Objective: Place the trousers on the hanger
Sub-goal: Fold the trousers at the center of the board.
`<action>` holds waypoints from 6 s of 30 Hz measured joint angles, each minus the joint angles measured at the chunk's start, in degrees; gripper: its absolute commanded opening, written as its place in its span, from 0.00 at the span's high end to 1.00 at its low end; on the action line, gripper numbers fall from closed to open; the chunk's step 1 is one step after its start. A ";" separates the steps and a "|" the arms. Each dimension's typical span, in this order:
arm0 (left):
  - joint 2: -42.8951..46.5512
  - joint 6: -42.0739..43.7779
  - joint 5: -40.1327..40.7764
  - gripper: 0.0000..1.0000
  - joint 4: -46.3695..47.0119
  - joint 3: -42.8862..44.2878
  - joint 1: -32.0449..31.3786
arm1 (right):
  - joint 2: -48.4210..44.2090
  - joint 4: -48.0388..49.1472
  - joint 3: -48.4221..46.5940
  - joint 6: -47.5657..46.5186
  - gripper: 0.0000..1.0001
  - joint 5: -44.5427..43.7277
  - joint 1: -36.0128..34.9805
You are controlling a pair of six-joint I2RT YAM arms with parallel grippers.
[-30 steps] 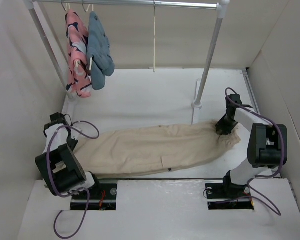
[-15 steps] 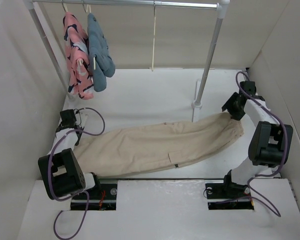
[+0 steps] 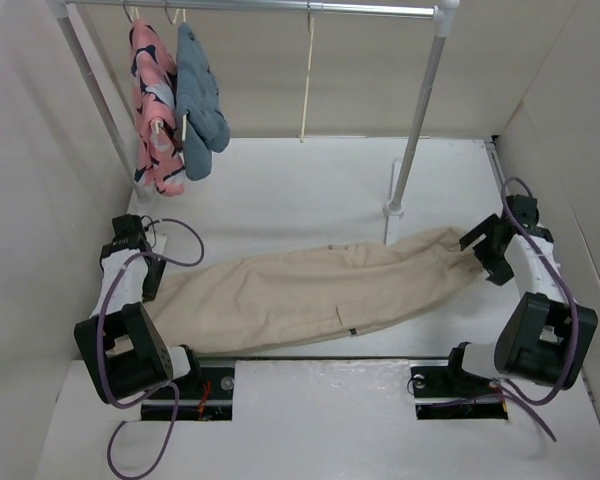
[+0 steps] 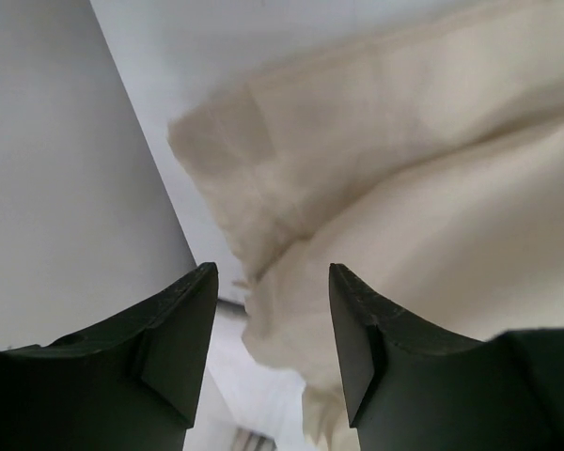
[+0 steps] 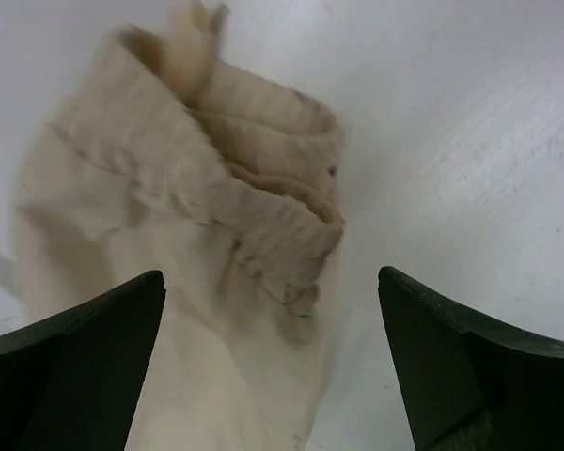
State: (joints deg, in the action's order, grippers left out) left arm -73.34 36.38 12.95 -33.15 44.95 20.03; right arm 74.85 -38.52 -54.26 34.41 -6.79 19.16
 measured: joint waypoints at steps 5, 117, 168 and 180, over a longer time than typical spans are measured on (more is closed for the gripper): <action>0.72 -1.53 2.32 0.51 -6.23 0.17 0.07 | 6.27 -1.33 4.92 1.99 0.00 0.17 -0.07; -18.53 -17.79 -15.56 0.61 -3.41 21.79 -13.73 | 48.35 18.16 -49.31 -21.88 0.25 -29.35 -91.76; -9.35 -11.39 -4.09 0.44 6.64 3.37 -20.24 | 6.10 12.70 10.86 26.01 0.26 -7.37 -66.36; -2.01 -6.29 -3.96 0.41 -0.39 10.34 -21.84 | -2.80 -1.07 -3.26 18.99 0.14 -8.92 -62.86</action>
State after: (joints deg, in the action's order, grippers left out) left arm -75.35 30.09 8.99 -33.54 55.29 -1.80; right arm 72.05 -39.59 -57.52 53.41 -15.70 -43.70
